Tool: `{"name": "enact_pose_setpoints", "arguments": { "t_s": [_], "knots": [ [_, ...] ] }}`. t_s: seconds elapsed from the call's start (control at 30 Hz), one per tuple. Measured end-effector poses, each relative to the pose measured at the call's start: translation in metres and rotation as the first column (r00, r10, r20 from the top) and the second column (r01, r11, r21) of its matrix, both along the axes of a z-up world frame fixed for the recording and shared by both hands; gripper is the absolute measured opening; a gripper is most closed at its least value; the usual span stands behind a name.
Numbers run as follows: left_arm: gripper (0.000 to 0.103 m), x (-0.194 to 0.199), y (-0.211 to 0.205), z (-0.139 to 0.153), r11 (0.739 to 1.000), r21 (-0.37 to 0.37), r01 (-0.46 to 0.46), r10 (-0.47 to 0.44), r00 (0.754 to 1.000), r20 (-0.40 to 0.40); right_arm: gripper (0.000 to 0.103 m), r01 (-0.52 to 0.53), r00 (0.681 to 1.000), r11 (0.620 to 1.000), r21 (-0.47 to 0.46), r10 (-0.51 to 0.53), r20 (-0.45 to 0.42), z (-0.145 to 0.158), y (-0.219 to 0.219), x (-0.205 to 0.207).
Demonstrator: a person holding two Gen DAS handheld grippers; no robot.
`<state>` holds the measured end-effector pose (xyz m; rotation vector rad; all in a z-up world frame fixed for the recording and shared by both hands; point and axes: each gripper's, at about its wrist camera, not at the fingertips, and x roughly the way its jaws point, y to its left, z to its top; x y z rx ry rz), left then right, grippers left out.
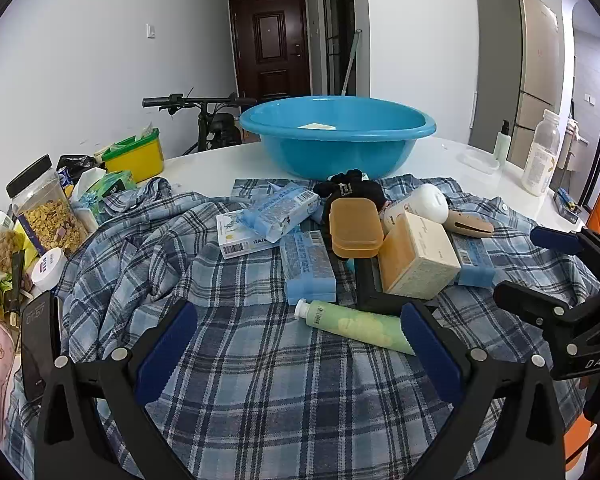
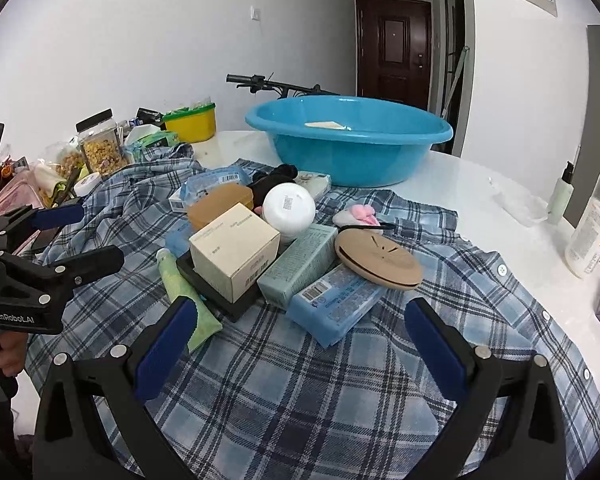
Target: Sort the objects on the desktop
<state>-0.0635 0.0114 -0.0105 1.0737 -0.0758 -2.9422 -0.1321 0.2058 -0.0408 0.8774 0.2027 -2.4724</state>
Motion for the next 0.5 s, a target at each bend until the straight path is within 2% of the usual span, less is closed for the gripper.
{"name": "enact_pose_setpoints", "arguments": {
  "t_s": [0.5],
  "knots": [
    [0.103,0.0048,0.0057,0.0041,1.000,-0.006,0.017,-0.017,1.000,-0.001,0.103,-0.009,1.000,1.000,0.018,0.009,0.001,0.0010,-0.0049,0.0031]
  ]
}}
